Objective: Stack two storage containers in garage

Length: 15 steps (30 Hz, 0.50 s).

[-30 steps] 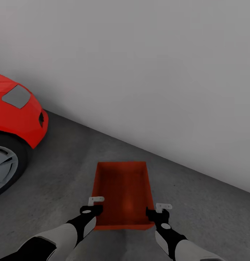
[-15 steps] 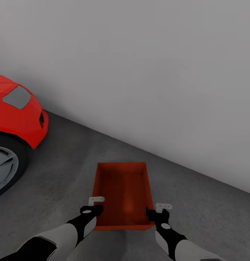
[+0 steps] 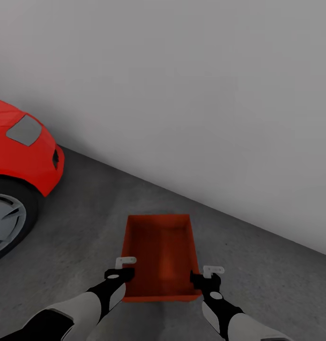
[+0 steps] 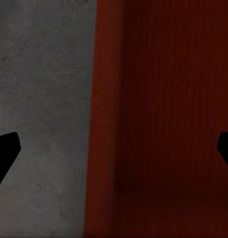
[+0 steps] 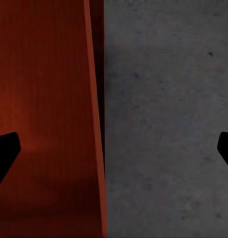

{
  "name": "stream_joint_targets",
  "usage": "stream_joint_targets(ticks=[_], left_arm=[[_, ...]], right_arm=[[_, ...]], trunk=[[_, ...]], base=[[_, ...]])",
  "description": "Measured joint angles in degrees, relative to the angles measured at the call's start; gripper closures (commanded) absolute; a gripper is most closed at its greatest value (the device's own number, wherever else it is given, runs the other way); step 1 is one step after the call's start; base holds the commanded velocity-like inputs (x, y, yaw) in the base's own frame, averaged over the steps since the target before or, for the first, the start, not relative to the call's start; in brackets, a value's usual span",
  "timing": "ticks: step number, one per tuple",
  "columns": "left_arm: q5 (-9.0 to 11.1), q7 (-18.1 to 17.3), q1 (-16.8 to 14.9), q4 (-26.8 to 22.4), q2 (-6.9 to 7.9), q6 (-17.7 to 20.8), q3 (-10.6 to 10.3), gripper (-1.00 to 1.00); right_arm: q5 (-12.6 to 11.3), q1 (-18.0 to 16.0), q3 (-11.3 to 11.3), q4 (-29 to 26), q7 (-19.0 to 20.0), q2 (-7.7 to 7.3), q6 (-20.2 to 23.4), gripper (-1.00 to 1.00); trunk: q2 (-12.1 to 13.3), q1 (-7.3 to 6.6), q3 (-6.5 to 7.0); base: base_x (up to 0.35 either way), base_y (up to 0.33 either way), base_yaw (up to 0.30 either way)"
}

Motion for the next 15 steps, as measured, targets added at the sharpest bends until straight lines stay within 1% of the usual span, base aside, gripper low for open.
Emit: stream_joint_targets(ticks=[15], left_arm=[[0.02,0.00,0.00,0.06,0.09,-0.01,0.00,-1.00]], right_arm=[[0.00,0.00,0.01,0.04,0.00,0.00,-0.05,-1.00]], trunk=[[6.02,-3.30,2.69]], base=[[0.000,0.000,0.000]])
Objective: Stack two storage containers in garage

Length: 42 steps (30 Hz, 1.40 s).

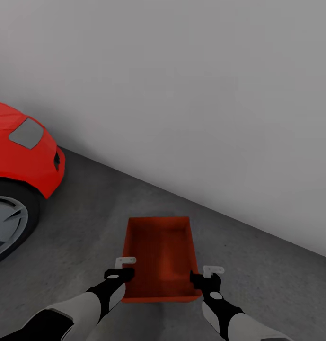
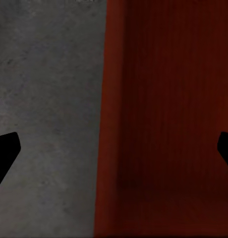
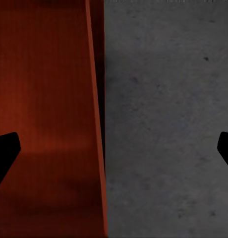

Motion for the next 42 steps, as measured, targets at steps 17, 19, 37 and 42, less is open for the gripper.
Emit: stream_joint_targets(ticks=[17,19,37,42], left_arm=[[0.00,-0.09,0.00,-0.06,0.17,-0.02,-0.02,-1.00],[0.00,-0.09,0.00,-0.05,0.17,-0.01,-0.04,-1.00],[0.00,-0.09,0.00,-0.06,0.16,0.01,-0.04,-1.00],[0.00,-0.09,0.00,-0.06,0.17,0.01,-0.06,-1.00]], right_arm=[[0.00,0.00,0.01,0.02,0.00,0.00,-0.50,-1.00],[0.00,0.00,0.01,0.02,0.00,0.00,-0.50,-1.00],[0.00,0.00,0.01,0.02,0.00,0.00,-0.50,-1.00],[0.00,0.00,0.01,0.02,0.00,0.00,-0.50,-1.00]], trunk=[[6.82,-3.74,3.05],[7.62,-4.17,3.41],[14.84,-8.13,6.64],[16.85,-9.23,7.54]], base=[[0.000,0.000,0.000],[0.000,0.000,0.000],[0.000,0.000,0.000],[0.000,0.000,0.000]])
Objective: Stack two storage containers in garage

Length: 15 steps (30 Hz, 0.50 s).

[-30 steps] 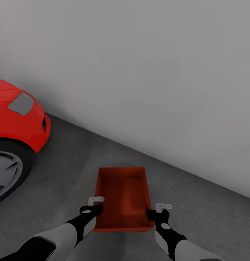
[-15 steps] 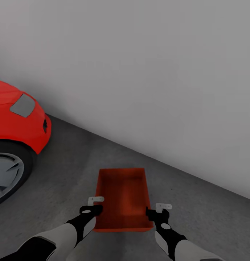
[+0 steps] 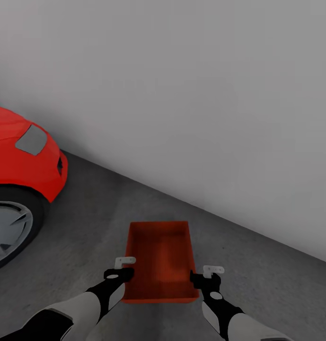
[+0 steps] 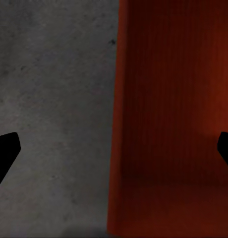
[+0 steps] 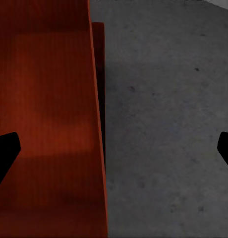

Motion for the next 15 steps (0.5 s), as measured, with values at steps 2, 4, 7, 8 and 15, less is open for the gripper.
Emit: stream_joint_targets(ticks=[2,4,7,8,15], left_arm=[[0.00,0.00,0.00,0.00,0.00,0.00,0.01,-1.00],[0.00,0.00,0.00,0.00,0.00,0.00,0.00,-1.00],[0.00,0.00,0.00,0.00,-0.01,0.00,0.01,-1.00],[0.00,0.00,0.00,0.00,-0.01,0.00,0.00,-1.00],[-0.04,0.00,0.00,0.00,-0.04,-0.05,-0.01,-1.00]], right_arm=[[0.00,0.00,0.00,0.00,0.00,0.00,0.00,-1.00],[0.00,0.00,0.00,0.00,0.00,0.00,0.00,-1.00],[0.00,0.00,0.00,0.00,0.00,0.00,0.00,-1.00],[0.00,0.00,0.00,0.00,0.00,0.00,0.00,-1.00],[0.00,0.00,0.00,0.00,0.00,0.00,-0.08,-1.00]], trunk=[[0.80,-0.44,0.36],[1.61,-0.88,0.72],[2.81,-1.54,1.26],[3.21,-1.76,1.44],[6.02,-3.30,2.69]], base=[[0.000,0.000,0.000],[0.000,0.000,0.000],[0.000,0.000,0.000],[0.000,0.000,0.000],[0.000,0.000,0.000]])
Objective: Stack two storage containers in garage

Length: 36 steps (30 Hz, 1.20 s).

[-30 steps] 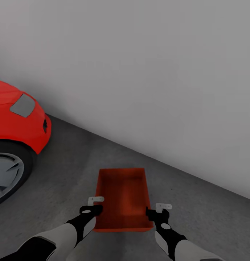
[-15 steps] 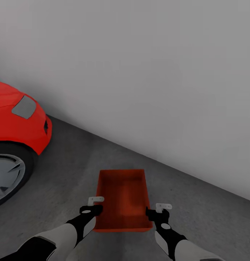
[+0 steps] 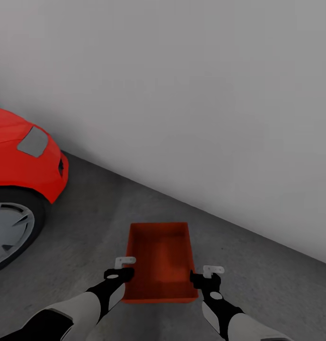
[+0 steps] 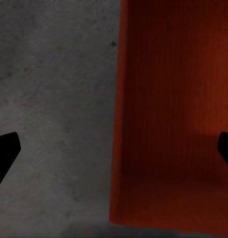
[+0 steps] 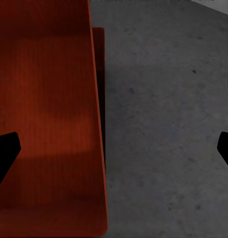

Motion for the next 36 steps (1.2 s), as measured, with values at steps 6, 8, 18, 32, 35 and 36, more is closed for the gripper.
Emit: stream_joint_targets(ticks=[6,8,18,32,35,36], left_arm=[[-0.04,0.06,0.00,0.01,-0.12,0.04,0.01,-1.00],[-0.04,0.08,0.00,0.01,-0.17,0.05,0.03,-1.00],[1.57,-0.29,0.00,0.01,-0.22,0.36,0.08,-1.00],[2.67,-0.43,0.00,0.01,-0.22,0.65,0.08,-1.00],[2.66,-0.43,0.00,0.03,-0.22,0.65,0.07,-1.00],[2.66,-0.43,0.00,0.02,-0.22,0.65,0.06,-1.00]], right_arm=[[0.00,0.00,0.00,0.00,0.00,0.00,-0.01,-1.00],[0.00,0.00,0.00,0.00,0.00,0.00,-0.01,-1.00],[0.00,0.00,-0.02,0.00,0.00,0.00,-0.01,-1.00],[0.00,0.00,0.00,0.00,0.00,0.00,-0.01,-1.00],[0.00,0.00,0.00,0.00,0.00,0.00,-0.01,-1.00],[0.00,0.00,0.00,0.00,0.00,0.00,-0.01,-1.00]], trunk=[[0.02,-0.01,0.01],[0.02,-0.01,0.01],[0.02,0.03,0.00],[0.02,0.03,0.01],[0.02,0.03,0.01],[0.02,0.03,0.01]], base=[[0.000,0.000,0.000],[0.000,0.000,0.000],[-0.181,0.003,0.000],[-0.345,0.072,0.000],[-0.346,0.075,0.000],[-0.346,0.075,0.000]])
